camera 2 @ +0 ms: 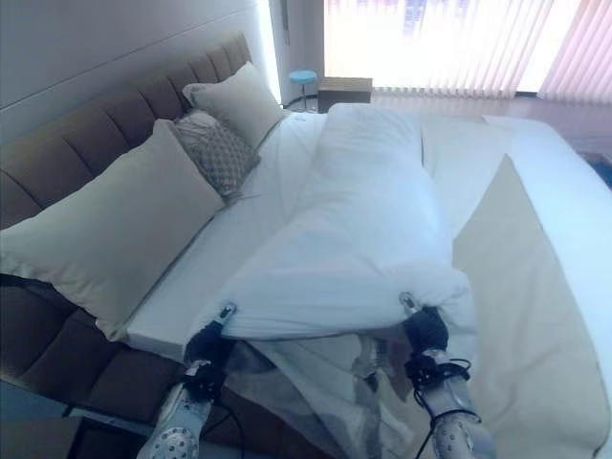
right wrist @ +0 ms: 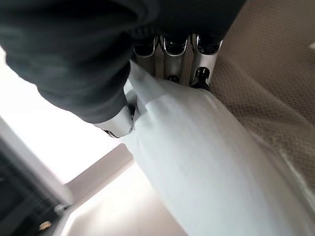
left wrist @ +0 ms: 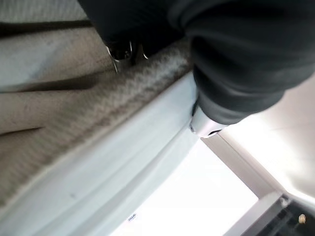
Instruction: Make the bed
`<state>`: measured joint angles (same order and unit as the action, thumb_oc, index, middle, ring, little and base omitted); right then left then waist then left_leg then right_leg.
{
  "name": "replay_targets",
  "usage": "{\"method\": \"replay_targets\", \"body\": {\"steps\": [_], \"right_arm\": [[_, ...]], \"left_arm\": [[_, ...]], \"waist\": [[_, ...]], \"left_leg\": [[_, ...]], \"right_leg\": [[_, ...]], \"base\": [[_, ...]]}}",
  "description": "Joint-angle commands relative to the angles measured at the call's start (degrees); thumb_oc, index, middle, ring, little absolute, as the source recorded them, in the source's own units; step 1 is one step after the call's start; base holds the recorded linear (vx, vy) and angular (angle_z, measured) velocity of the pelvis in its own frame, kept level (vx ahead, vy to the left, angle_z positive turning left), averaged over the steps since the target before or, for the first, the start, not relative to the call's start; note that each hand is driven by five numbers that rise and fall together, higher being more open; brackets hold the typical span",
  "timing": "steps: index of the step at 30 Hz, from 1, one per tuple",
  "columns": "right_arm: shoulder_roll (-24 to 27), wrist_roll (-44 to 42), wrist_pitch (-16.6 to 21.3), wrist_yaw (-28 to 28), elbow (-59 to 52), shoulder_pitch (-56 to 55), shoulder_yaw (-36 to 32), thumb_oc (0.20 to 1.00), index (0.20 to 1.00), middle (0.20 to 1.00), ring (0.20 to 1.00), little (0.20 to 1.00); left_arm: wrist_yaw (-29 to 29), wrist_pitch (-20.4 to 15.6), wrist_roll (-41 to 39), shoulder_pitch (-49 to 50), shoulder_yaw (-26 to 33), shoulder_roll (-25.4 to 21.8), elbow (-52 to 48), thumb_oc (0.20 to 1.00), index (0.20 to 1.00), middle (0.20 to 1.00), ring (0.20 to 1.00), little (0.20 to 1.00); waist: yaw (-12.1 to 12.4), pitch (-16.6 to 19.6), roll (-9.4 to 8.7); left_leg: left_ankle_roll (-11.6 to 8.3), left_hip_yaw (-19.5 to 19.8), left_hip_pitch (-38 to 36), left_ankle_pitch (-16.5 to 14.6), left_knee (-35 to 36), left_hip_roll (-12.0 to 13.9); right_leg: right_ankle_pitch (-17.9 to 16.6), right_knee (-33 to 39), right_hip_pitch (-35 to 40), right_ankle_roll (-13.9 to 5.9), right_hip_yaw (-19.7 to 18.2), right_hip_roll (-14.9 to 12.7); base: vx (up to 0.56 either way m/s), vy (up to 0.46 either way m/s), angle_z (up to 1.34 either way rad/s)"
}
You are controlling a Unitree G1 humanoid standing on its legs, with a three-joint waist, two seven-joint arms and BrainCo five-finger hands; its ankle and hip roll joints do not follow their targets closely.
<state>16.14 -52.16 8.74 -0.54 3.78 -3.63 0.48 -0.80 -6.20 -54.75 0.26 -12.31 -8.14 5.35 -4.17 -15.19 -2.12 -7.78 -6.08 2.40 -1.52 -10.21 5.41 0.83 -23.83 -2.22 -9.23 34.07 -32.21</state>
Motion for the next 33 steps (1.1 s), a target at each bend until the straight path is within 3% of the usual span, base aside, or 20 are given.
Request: {"method": "replay_targets", "body": {"steps": [1, 2, 3, 4, 5, 6, 7, 9, 12, 13, 14, 15, 16, 19, 21, 22, 23, 25, 26, 33], "right_arm": [[1.89, 1.17, 4.72, 0.18, 0.69, 5.09, -4.59, 0.2, 0.2, 0.2, 0.2, 0.2], [1.85, 1.81, 3.95, -0.29, 1.18, 5.41, -3.57, 0.2, 0.2, 0.2, 0.2, 0.2], [1.85, 1.81, 3.95, -0.29, 1.18, 5.41, -3.57, 0.2, 0.2, 0.2, 0.2, 0.2], [1.93, 1.98, 3.39, -1.43, 1.65, 4.83, -2.67, 0.2, 0.2, 0.2, 0.2, 0.2], [1.75, 1.58, 3.15, -1.48, 1.71, 4.48, -3.43, 0.2, 0.2, 0.2, 0.2, 0.2], [1.74, 1.57, 3.14, -1.49, 1.69, 4.45, -3.43, 0.2, 0.2, 0.2, 0.2, 0.2], [1.65, 1.33, 3.05, -1.82, 1.6, 4.34, -3.53, 0.2, 0.2, 0.2, 0.2, 0.2], [1.76, 1.24, 3.3, -1.73, 1.66, 5.37, -3.36, 0.2, 0.2, 0.2, 0.2, 0.2], [1.94, 0.81, 2.82, -2.53, 1.54, 5.62, -2.6, 0.2, 0.2, 0.2, 0.2, 0.2], [2.15, 1.2, 2.23, -2.98, 2.08, 5.74, -1.91, 0.2, 0.2, 0.2, 0.2, 0.2], [2.37, 1.65, 1.82, -3.23, 2.77, 5.97, -1.38, 0.2, 0.2, 0.2, 0.2, 0.2], [2.47, 2.25, 1.57, -3.32, 3.59, 6.02, -0.73, 0.2, 0.2, 0.2, 0.2, 0.2], [2.46, 2.36, 1.42, -3.46, 3.79, 5.97, -0.49, 0.2, 0.2, 0.2, 0.2, 0.2], [2.33, 3.58, 0.65, -4.16, 5.14, 5.22, 0.52, 0.2, 0.2, 0.2, 0.2, 0.2], [2.44, 5.34, -0.08, -4.01, 6.89, 4.36, 1.17, 0.2, 0.2, 0.2, 0.2, 0.2], [2.36, 5.98, -0.43, -3.76, 7.64, 3.92, 1.22, 0.2, 0.2, 0.2, 0.2, 0.2], [2.21, 6.17, -0.65, -3.63, 8.41, 3.58, 1.1, 0.2, 0.2, 0.2, 0.2, 0.2], [2.22, 8.85, -0.78, -1.65, 12.44, 3.41, 0.44, 0.2, 0.2, 0.2, 0.2, 0.2], [2.2, 8.89, -0.74, -1.67, 12.55, 3.62, 0.34, 0.2, 0.2, 0.2, 0.2, 0.2], [2.34, 9.12, 2.08, 2.9, 13.28, 5.19, -4.26, 0.2, 0.2, 0.2, 0.2, 0.2]], "left_arm": [[-1.4, -14.5, 0.62, 0.78, 18.26, -10.67, -15.26, 0.2, 0.2, 0.2, 0.2, 0.2], [-0.94, -14.65, 1.45, 1.27, 19.38, -11.0, -15.85, 0.2, 0.2, 0.2, 0.2, 0.2], [-0.94, -14.65, 1.45, 1.27, 19.38, -11.0, -15.85, 0.2, 0.2, 0.2, 0.2, 0.2], [0.22, -15.26, 2.33, 1.99, 19.81, -10.76, -16.23, 0.2, 0.2, 0.2, 0.2, 0.2], [-0.29, -15.03, 1.96, 2.37, 20.26, -10.85, -16.72, 0.2, 0.2, 0.2, 0.2, 0.2], [-0.31, -15.02, 1.94, 2.41, 20.27, -10.86, -16.73, 0.2, 0.2, 0.2, 0.2, 0.2], [-0.34, -14.81, 2.01, 2.99, 20.94, -10.41, -16.41, 0.2, 0.2, 0.2, 0.2, 0.2], [-0.42, -15.16, 2.32, 3.4, 22.09, -10.0, -15.88, 0.2, 0.2, 0.2, 0.2, 0.2], [-0.71, -15.15, 1.68, 4.06, 22.35, -9.83, -16.02, 0.2, 0.2, 0.2, 0.2, 0.2], [-0.73, -15.24, 1.35, 4.84, 23.08, -9.41, -15.64, 0.2, 0.2, 0.2, 0.2, 0.2], [-0.77, -15.31, 1.11, 5.16, 23.1, -9.05, -15.42, 0.2, 0.2, 0.2, 0.2, 0.2], [-0.73, -15.34, 1.03, 5.53, 23.23, -8.88, -15.21, 0.2, 0.2, 0.2, 0.2, 0.2], [-0.68, -15.31, 0.95, 5.7, 23.3, -8.6, -14.97, 0.2, 0.2, 0.2, 0.2, 0.2], [-0.61, -15.07, 0.68, 6.92, 23.84, -7.98, -14.23, 0.2, 0.2, 0.2, 0.2, 0.2], [-0.43, -14.71, 0.71, 7.88, 23.89, -7.65, -12.28, 0.2, 0.2, 0.2, 0.2, 0.2], [-0.02, -14.41, 0.85, 8.23, 23.76, -7.35, -10.86, 0.2, 0.2, 0.2, 0.2, 0.2], [0.5, -14.45, 0.8, 8.3, 23.87, -7.24, -9.4, 0.2, 0.2, 0.2, 0.2, 0.2], [3.11, -14.26, 1.46, 7.37, 23.06, -6.93, -3.39, 0.2, 0.2, 0.2, 0.2, 0.2], [3.13, -14.33, 1.47, 7.08, 23.02, -6.95, -3.21, 0.2, 0.2, 0.2, 0.2, 0.2], [6.41, -15.66, 1.87, 3.0, 22.2, -7.55, 1.19, 0.2, 0.2, 0.2, 0.2, 0.2]], "waist": [[4.99, 2.99, 0.58], [5.52, 2.03, 1.06], [5.52, 2.03, 1.06], [5.22, 1.62, 0.36], [5.06, 2.05, 0.29], [5.1, 2.13, 0.3], [5.3, 2.74, 0.69], [6.86, 3.68, 1.03], [6.78, 4.08, 0.27], [7.26, 4.95, 0.51], [7.6, 5.17, 0.15], [7.75, 5.61, 0.31], [7.84, 5.54, 0.01], [8.12, 5.14, 0.32], [7.84, 3.7, 0.03], [7.68, 2.21, -0.27], [7.63, 1.11, -0.09], [7.87, -3.37, -0.38], [7.9, -3.44, -0.39], [7.51, -13.33, -0.47]], "left_leg": [[4.09, -1.49, -6.18, -4.1, 2.71, -0.43], [4.89, -4.18, -7.78, -4.37, 3.23, -0.74], [4.89, -4.18, -7.78, -4.37, 3.23, -0.74], [5.1, -5.21, -7.57, -2.65, 4.43, -1.89], [4.76, -4.92, -7.54, -2.29, 4.44, -1.89], [4.81, -4.97, -7.49, -2.26, 4.48, -1.91], [4.7, -4.51, -6.94, -1.42, 5.27, -1.61], [4.24, -5.87, -7.83, -2.55, 5.31, -1.08], [4.17, -6.45, -6.82, -1.26, 4.88, -1.12], [3.53, -6.32, -7.1, -1.71, 5.02, -0.44], [3.91, -7.24, -6.32, -0.46, 4.92, -0.75], [3.34, -6.42, -6.75, -1.07, 5.23, -0.44], [3.71, -7.0, -6.12, -0.03, 5.14, -0.7], [3.39, -5.9, -6.36, -1.14, 4.98, -0.11], [3.61, -5.46, -6.27, -1.16, 5.07, -0.27], [4.16, -5.8, -5.28, -0.23, 4.87, -0.57], [3.83, -4.97, -4.97, -1.22, 4.51, -0.18], [4.04, -4.47, -1.41, -1.21, 2.65, 0.08], [4.04, -4.45, -1.17, -1.29, 2.43, 0.08], [3.87, -3.1, 9.8, -0.9, -3.79, 0.25]], "right_leg": [[-9.51, 1.17, -0.11, -3.2, -3.0, 1.54], [-8.73, -1.66, -0.7, -3.25, 1.21, 1.91], [-8.73, -1.66, -0.7, -3.25, 1.21, 1.91], [-7.94, 2.06, -1.57, -1.48, 1.48, 6.85], [-11.67, 3.92, -1.89, -3.03, 0.38, 6.42], [-11.86, 4.1, -1.94, -3.06, 0.34, 6.46], [-9.99, 5.85, -1.33, -2.1, -0.57, 7.74], [-10.13, 7.15, 0.84, -3.63, 2.54, 6.2], [-11.01, 9.08, 1.64, -2.67, 2.26, 7.04], [-9.93, 10.39, 2.97, -3.66, 1.52, 8.03], [-10.26, 11.5, 3.34, -2.54, 2.72, 7.96], [-9.21, 11.64, 3.67, -3.46, 1.5, 8.92], [-9.77, 12.15, 3.34, -2.44, 2.63, 8.59], [-8.14, 10.48, 2.38, -3.27, 1.62, 8.69], [-8.46, 9.55, 1.38, -3.43, 1.52, 8.1], [-9.51, 9.44, 0.21, -2.52, 2.32, 7.26], [-8.89, 8.48, -0.6, -3.66, 1.0, 7.35], [-8.31, 7.21, -3.48, -3.49, 0.76, 6.72], [-8.22, 7.04, -3.67, -3.46, 0.73, 6.65], [-6.86, 3.59, -12.24, -2.34, 0.38, 5.18]], "base": [[0.04, 0.284, 0.0], [0.0, 0.18, -0.11], [-0.07, 0.26, -0.37], [-0.05, 0.063, -0.36], [-0.05, 0.067, -0.47], [0.0, -0.007, -0.28], [0.05, 0.002, -0.17], [0.07, -0.006, 0.08], [-0.05, -0.042, 0.01], [-0.01, -0.008, 0.09], [0.05, -0.022, -0.01], [-0.07, 0.0, -0.07], [0.05, -0.012, -0.08], [0.03, -0.001, -0.09], [-0.03, -0.007, -0.05], [-0.09, -0.014, 0.0], [-0.12, -0.019, 0.02], [-0.16, -0.037, 0.1], [-0.19, -0.03, 0.16], [-0.19, -0.021, 0.12]]}}
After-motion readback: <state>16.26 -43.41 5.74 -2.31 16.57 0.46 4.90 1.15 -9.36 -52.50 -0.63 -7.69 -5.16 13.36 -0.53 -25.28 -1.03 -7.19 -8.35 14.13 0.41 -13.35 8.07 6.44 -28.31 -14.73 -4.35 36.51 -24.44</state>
